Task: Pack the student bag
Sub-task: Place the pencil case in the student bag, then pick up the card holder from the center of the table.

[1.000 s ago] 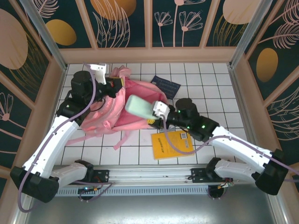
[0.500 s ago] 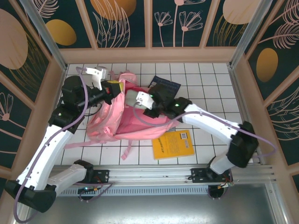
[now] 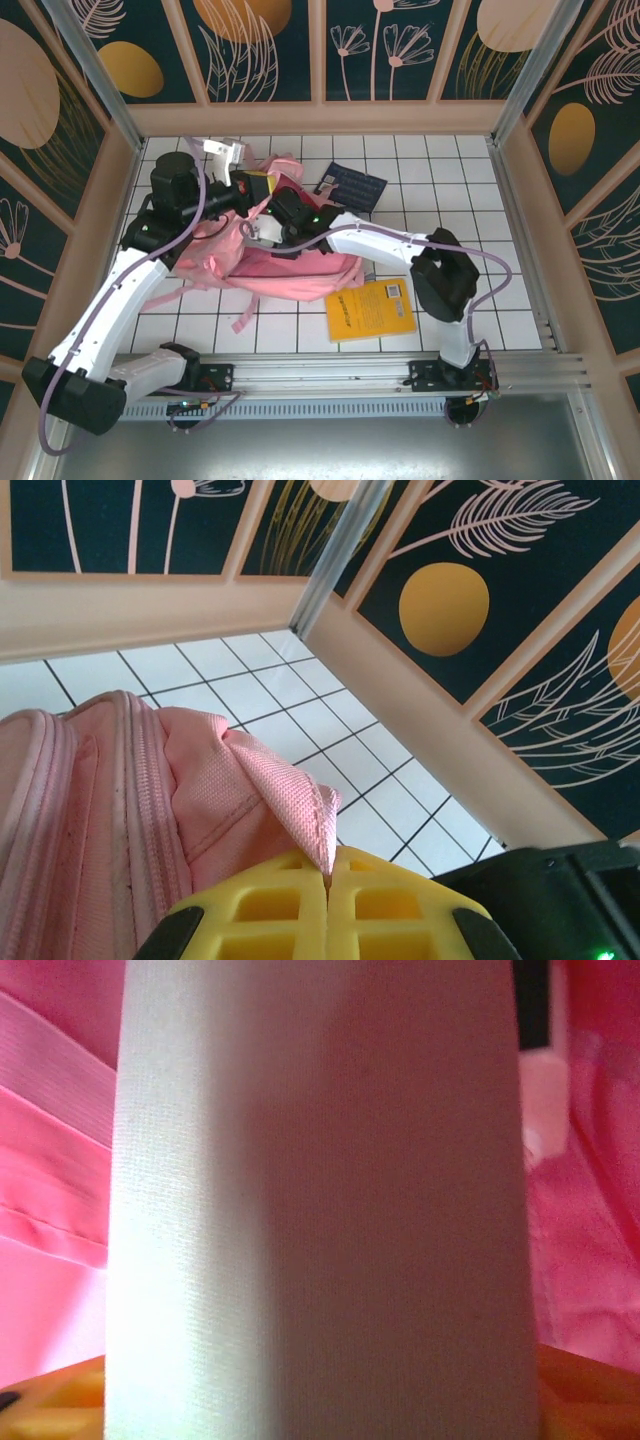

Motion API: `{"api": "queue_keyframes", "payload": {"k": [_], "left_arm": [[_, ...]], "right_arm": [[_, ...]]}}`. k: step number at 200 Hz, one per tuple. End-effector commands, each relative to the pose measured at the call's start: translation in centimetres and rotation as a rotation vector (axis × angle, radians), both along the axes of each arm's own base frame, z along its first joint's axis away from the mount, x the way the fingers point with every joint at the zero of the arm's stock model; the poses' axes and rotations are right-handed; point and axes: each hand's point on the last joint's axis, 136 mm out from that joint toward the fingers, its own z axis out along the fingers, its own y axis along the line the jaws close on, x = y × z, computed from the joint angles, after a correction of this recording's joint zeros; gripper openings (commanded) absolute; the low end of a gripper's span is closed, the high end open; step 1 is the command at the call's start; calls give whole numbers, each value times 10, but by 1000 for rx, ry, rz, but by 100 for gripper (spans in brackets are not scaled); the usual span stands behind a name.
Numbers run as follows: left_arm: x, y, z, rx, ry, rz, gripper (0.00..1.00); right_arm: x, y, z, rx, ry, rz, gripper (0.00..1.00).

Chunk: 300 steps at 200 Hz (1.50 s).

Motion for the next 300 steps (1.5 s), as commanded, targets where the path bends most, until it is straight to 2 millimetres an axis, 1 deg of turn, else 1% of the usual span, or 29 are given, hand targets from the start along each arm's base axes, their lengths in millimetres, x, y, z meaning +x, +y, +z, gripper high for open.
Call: {"api": "queue_keyframes", "payload": {"k": [1,20,35,48,51,56,71,73,96,106,118,132,145,152,158,169,184,187,190,201,210,220,236,247,253,261,271,280,300], "left_arm": [[-7,-7,65,-114,-222,-54,0],[-8,-2,72,-100,-244,-25,0],[-8,5,76,-85,-263,20,0],[-7,12,75,-72,-266,63,0],[-7,12,75,-70,-267,69,0],[-7,14,74,-69,-269,80,0],[-7,19,74,-60,-269,104,0],[-7,19,73,-58,-268,106,0],[-4,26,71,-29,-271,156,0],[-3,27,68,-24,-267,162,0],[-3,28,65,-22,-260,162,0],[-1,31,62,-21,-251,189,0],[8,41,56,-7,-224,268,0],[13,49,54,1,-210,324,0],[15,56,53,6,-206,368,0],[19,67,55,10,-203,437,0],[22,82,64,15,-208,522,0],[22,85,66,15,-215,538,0],[22,88,69,13,-218,553,0],[21,98,79,3,-233,607,0],[22,102,85,7,-238,633,0],[23,105,89,14,-244,650,0],[27,114,87,35,-241,706,0],[28,122,84,49,-239,749,0],[29,125,83,53,-237,766,0],[30,124,81,57,-237,766,0],[32,122,75,73,-231,755,0],[35,121,69,87,-225,754,0],[42,126,50,152,-214,788,0]], "right_arm": [[-3,31,7,86,-43,48,76],[7,28,28,207,-76,-17,84],[6,14,41,292,-126,-31,90],[4,2,58,382,-204,-46,93],[5,-1,65,408,-227,-51,95],[2,-7,69,438,-255,-55,98],[-1,-26,91,534,-359,-91,99],[-1,-28,98,552,-375,-97,99],[-19,-63,135,707,-461,-140,99],[-20,-80,150,764,-458,-199,99],[-7,-105,172,833,-434,-394,99],[16,-135,181,802,-350,-643,99],[26,-152,183,764,-287,-729,99],[27,-159,185,799,-234,-749,99],[30,-169,188,853,-184,-786,99],[40,-198,193,987,-96,-908,99],[47,-231,190,1139,72,-979,98],[46,-232,188,1156,110,-976,97],[50,-243,187,1175,131,-1002,97],[55,-265,172,1173,200,-1094,95],[59,-276,160,1126,221,-1159,96],[55,-271,146,1069,254,-1142,98],[53,-274,117,994,302,-1219,99],[50,-272,97,919,345,-1250,95],[49,-274,85,885,369,-1286,95],[44,-270,72,857,420,-1292,95],[37,-260,59,846,491,-1257,94],[34,-255,49,837,525,-1253,94],[33,-257,24,785,558,-1299,94]]}}
